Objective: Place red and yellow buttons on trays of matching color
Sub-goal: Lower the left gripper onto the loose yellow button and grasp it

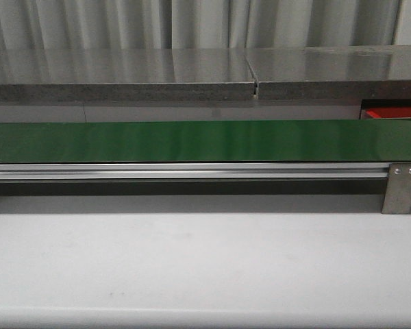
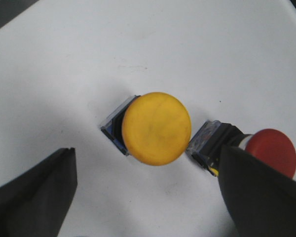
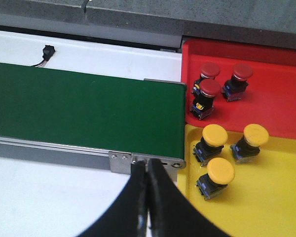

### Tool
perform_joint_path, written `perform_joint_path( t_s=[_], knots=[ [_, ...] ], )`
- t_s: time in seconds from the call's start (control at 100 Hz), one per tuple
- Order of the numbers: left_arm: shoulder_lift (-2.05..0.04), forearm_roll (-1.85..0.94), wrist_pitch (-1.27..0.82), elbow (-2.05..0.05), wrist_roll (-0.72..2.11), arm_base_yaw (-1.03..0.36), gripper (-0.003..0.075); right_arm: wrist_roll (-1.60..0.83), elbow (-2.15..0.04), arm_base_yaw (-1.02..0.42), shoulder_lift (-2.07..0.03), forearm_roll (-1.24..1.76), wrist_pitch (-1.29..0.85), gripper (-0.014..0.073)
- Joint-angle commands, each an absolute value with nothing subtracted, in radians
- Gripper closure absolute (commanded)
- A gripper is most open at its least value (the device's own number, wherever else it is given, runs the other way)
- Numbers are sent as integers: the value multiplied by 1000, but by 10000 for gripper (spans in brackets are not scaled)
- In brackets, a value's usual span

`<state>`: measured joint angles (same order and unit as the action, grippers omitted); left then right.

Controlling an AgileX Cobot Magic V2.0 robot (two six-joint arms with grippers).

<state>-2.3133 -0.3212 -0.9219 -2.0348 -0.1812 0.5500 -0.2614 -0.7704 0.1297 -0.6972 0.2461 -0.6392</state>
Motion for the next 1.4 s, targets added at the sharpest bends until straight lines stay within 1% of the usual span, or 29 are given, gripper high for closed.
perform_joint_path(
  t_s=[0.0, 0.22, 0.29, 0.43, 0.57, 0.62, 0.69, 0.87, 1.18, 1.39],
  knots=[
    [-2261, -352, -858, -2076, -192, 553, 156, -274, -792, 129, -695, 245, -567, 701],
    [-2296, -367, -818, -2076, -192, 553, 159, -274, -792, 129, -695, 245, -567, 701],
    [-2306, -391, -799, -2076, -192, 553, 185, -274, -792, 129, -695, 245, -567, 701],
    [-2306, -394, -764, -2076, -192, 553, 293, -274, -792, 129, -695, 245, -567, 701],
    [-2306, -394, -757, -2078, -192, 553, 457, -274, -792, 129, -695, 245, -567, 701],
    [-2306, -394, -757, -2078, -186, 553, 501, -274, -792, 129, -695, 245, -567, 701],
    [-2306, -394, -757, -2078, -175, 553, 542, -274, -792, 129, -695, 245, -567, 701],
    [-2290, -394, -768, -2078, -155, 553, 552, -274, -792, 129, -695, 245, -567, 701],
    [-2144, -392, -866, -2060, -63, 553, 552, -274, -792, 129, -695, 245, -567, 701],
    [-1997, -393, -864, -1942, -13, 549, 552, -274, -792, 129, -695, 245, -567, 701]
  ],
)
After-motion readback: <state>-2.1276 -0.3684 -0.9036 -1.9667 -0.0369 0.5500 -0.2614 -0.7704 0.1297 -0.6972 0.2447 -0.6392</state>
